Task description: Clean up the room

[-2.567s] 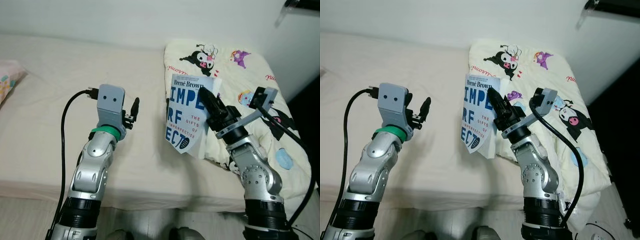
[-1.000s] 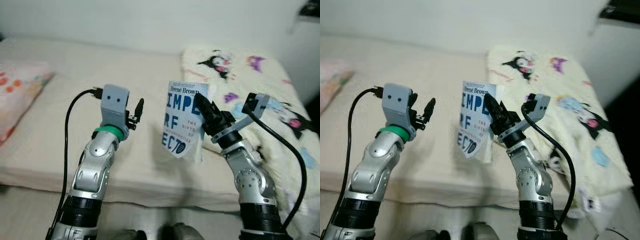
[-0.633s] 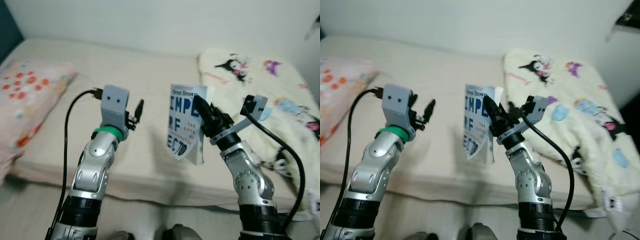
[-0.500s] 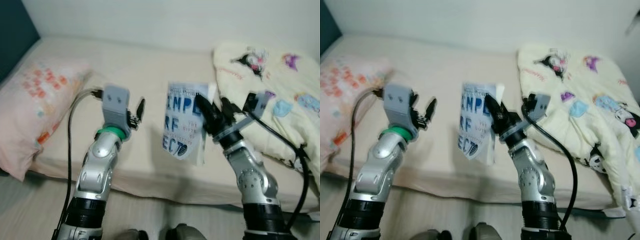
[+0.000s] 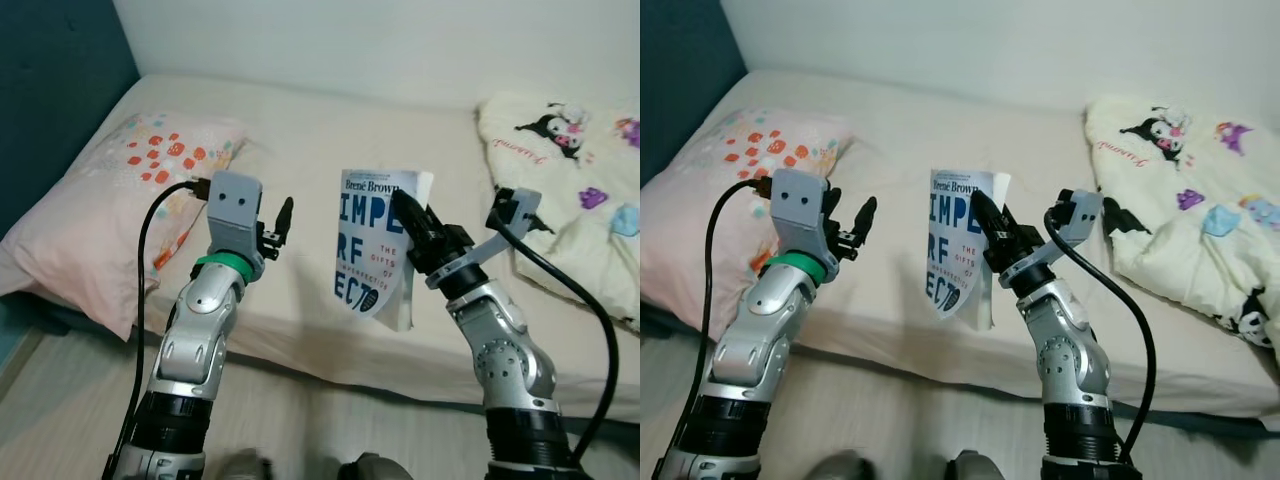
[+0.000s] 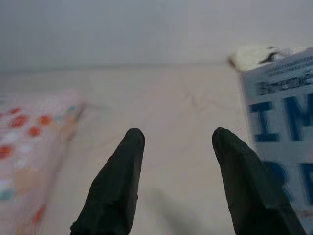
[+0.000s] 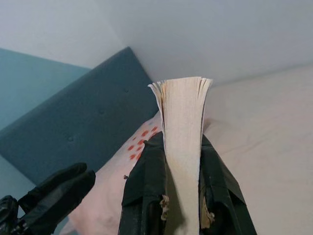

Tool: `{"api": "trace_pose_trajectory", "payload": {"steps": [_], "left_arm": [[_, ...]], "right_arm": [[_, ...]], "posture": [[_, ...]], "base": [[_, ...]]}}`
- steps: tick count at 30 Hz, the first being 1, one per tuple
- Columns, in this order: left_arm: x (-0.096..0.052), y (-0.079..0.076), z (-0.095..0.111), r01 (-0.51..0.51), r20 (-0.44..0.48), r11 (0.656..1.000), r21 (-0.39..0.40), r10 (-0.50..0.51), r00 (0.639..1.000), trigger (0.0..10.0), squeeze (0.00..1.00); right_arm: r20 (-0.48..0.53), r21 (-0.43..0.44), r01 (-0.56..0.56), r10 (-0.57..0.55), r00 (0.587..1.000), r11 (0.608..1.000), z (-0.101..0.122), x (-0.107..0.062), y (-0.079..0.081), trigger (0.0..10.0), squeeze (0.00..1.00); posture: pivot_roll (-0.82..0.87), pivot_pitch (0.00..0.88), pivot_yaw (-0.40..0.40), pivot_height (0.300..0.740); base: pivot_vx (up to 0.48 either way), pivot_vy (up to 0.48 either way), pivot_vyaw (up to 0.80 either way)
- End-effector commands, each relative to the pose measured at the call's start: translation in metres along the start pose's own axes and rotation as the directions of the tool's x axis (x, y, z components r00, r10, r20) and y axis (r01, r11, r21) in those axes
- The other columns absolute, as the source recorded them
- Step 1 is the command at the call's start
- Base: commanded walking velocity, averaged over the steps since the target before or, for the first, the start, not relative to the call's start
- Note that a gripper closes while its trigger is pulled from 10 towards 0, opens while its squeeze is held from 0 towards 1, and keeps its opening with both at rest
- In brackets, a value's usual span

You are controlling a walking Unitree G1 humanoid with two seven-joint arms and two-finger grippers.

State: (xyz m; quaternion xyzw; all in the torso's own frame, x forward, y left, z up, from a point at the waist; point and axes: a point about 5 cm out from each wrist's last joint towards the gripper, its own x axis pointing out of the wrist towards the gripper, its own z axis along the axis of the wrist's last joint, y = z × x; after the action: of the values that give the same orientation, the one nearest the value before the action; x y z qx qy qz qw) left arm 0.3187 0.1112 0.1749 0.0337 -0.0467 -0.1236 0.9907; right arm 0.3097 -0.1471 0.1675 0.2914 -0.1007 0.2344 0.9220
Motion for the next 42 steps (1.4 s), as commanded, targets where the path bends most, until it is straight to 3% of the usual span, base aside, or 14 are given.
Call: {"api": "trace_pose_trajectory", "payload": {"steps": [1,29,42], "left_arm": [[-0.0011,0.0005,-0.0027,-0.001,-0.011,1.0,-0.007,0.001,1.0,10.0,0.0],[-0.0015,-0.0002,-0.0024,0.001,-0.004,1.0,-0.012,-0.001,1.0,10.0,0.0],[-0.002,-0.0018,0.0001,0.013,0.026,1.0,0.024,-0.014,1.0,10.0,0.0]], "right_arm": [[0.015,0.001,-0.022,0.022,1.0,1.0,0.0023,0.0015,0.0038,10.0,0.0],[0.01,0.003,-0.029,0.029,1.0,1.0,0.0015,0.0017,0.0044,10.0,0.0],[0.005,0.002,-0.03,0.03,1.0,1.0,0.0011,0.0022,0.0043,10.0,0.0]], "posture": [[-0.04,0.028,0.009,0.74],[-0.04,0.027,0.007,0.74],[-0.05,0.024,0.007,0.74]], "base": [[0.0,0.341,0.0],[0.0,0.337,0.0],[0.0,-0.287,0.0]]}}
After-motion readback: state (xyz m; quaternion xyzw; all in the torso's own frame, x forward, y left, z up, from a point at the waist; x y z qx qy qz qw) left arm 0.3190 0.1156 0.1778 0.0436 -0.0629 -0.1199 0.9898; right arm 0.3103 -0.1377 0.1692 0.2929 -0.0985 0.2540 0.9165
